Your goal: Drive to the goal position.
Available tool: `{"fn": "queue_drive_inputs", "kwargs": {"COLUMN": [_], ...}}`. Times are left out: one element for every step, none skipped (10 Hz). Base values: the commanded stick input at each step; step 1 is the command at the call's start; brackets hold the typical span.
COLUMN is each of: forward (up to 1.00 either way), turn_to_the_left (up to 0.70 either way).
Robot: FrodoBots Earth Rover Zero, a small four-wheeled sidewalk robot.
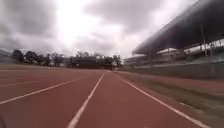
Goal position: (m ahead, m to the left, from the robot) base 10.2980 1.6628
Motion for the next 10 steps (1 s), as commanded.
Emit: {"fn": "queue_drive_inputs", "kwargs": {"forward": [0.7,0.7,0.7,0.7,0.7,0.7,0.7,0.7,0.7,0.7], "turn_to_the_left": [0.0,0.0,0.0,0.0,0.0,0.0,0.0,0.0,0.0,0.0]}}
